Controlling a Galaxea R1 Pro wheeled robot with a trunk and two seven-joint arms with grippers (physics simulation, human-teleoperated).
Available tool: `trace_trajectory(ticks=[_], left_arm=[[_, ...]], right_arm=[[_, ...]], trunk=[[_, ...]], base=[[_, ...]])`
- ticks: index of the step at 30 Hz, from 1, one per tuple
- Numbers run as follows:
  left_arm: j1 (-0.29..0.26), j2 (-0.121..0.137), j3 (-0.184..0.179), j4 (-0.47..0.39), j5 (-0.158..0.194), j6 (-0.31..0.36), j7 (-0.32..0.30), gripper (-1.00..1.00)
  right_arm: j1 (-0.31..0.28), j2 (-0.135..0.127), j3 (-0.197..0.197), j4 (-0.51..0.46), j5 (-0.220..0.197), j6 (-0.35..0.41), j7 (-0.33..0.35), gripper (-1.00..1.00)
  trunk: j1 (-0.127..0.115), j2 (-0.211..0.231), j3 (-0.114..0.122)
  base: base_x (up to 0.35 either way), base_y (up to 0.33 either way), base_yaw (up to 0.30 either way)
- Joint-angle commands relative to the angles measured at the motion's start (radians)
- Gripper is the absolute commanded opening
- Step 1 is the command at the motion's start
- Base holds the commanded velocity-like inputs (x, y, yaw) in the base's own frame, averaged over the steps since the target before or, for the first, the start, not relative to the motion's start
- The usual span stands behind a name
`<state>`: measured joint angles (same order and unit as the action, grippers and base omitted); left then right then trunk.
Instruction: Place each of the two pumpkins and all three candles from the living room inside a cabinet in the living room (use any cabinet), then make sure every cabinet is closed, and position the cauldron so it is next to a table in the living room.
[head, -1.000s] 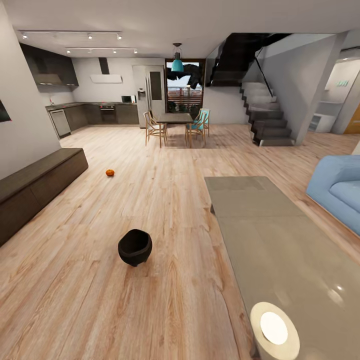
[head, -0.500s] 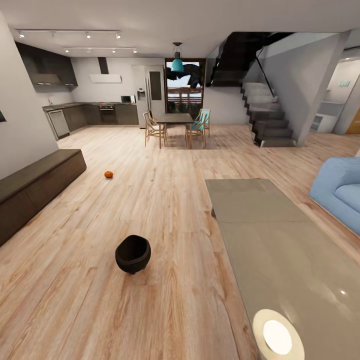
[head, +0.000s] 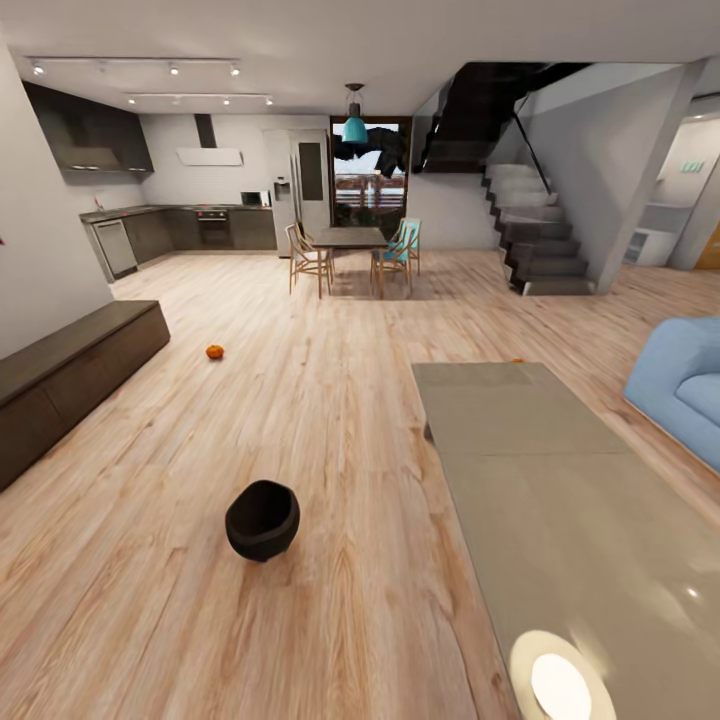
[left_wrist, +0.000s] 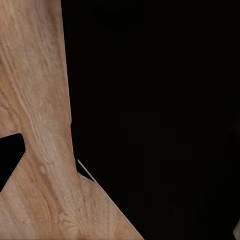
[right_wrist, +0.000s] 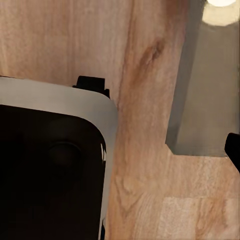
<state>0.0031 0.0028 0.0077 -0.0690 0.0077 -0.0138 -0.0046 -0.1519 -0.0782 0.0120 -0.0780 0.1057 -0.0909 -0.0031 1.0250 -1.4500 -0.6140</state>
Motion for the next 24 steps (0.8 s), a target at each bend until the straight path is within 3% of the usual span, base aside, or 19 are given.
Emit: trace_trajectory(ticks=[1,13,24], left_arm=[[0.000,0.000,0.000,0.000,0.000,0.000,0.000,1.00],[0.000,0.000,0.000,0.000,0.000,0.000,0.000,1.00],[0.000,0.000,0.000,0.000,0.000,0.000,0.000,1.00]], right_arm=[[0.000,0.000,0.000,0.000,0.000,0.000,0.000,1.00],[0.000,0.000,-0.001,0.000,0.000,-0.001,0.000,1.00],[0.000,0.000,-0.001,0.000,0.000,-0.001,0.000,1.00]], trunk=[[0.000,0.000,0.000],[0.000,0.000,0.000],[0.000,0.000,0.000]], base=[[0.092,0.000,0.000],[0.021,0.000,0.000],[0.168,0.000,0.000]])
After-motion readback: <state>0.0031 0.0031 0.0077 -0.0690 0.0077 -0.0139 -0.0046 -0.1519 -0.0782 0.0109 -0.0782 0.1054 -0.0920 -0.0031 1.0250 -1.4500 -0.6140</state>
